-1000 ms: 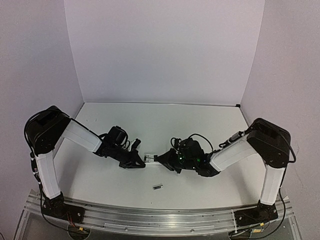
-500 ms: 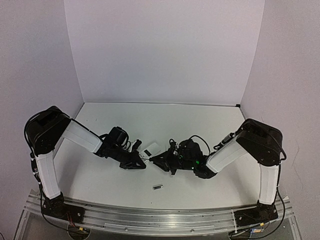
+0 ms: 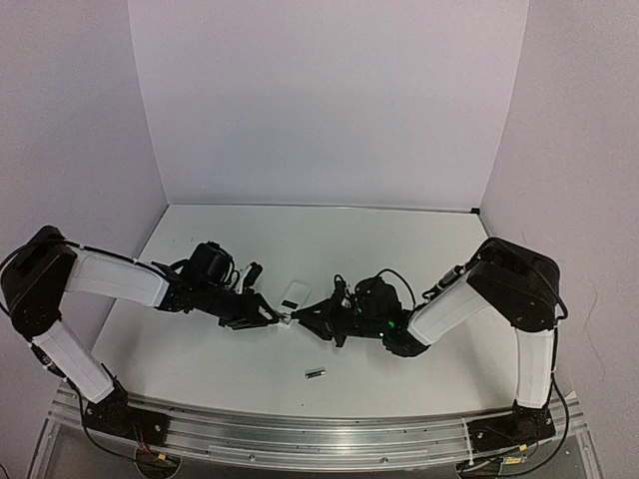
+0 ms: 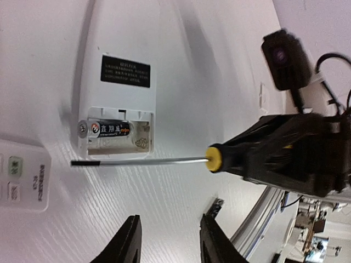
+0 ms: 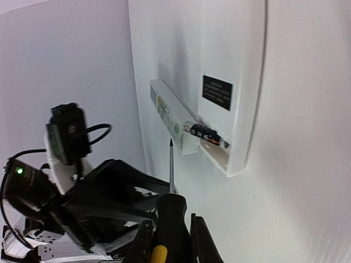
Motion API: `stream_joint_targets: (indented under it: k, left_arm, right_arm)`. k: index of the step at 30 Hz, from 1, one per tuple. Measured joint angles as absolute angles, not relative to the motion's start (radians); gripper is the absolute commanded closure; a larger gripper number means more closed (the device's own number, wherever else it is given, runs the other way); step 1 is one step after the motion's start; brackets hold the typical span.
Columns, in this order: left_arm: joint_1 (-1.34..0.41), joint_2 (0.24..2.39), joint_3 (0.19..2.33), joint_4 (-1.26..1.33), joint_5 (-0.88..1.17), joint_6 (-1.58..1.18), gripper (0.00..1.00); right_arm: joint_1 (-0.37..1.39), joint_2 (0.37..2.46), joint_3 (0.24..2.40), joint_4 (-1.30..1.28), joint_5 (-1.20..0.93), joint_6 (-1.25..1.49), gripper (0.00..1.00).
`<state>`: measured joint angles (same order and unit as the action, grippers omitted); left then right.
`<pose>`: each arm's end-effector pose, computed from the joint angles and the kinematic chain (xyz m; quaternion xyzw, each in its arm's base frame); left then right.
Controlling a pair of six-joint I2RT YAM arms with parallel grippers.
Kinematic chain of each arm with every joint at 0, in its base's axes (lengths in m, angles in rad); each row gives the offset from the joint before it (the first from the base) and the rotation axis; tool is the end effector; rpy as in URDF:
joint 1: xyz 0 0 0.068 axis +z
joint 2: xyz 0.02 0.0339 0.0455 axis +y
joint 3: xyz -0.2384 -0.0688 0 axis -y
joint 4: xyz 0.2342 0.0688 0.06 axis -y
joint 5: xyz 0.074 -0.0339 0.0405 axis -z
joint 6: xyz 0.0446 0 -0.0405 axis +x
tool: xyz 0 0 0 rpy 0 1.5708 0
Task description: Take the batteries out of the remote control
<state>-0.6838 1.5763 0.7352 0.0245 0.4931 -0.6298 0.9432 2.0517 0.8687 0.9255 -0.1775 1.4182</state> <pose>0.2190 -0.2057 0.1348 0.1142 0.8989 -0.3977 0.1442 0.2217 0.3190 0.1007 0.1330 0.7795 0.5891 0.1663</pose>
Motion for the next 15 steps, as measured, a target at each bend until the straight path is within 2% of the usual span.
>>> stream_joint_targets:
  k: [5,10,15]
  left_arm:
    - [-0.684,1.416,0.734,-0.066,0.403,-0.628,0.36]
    - [-0.684,1.314,0.737,-0.154,0.301,-0.629,0.01]
    - [-0.684,1.290,0.780,-0.231,0.226,-0.617,0.00]
  right_arm:
    - [0.943,2.005,0.824,0.857,-0.144,1.372,1.00]
    - [0.943,1.943,0.817,0.816,-0.127,1.317,1.00]
    - [0.943,1.882,0.813,0.781,-0.123,1.266,1.00]
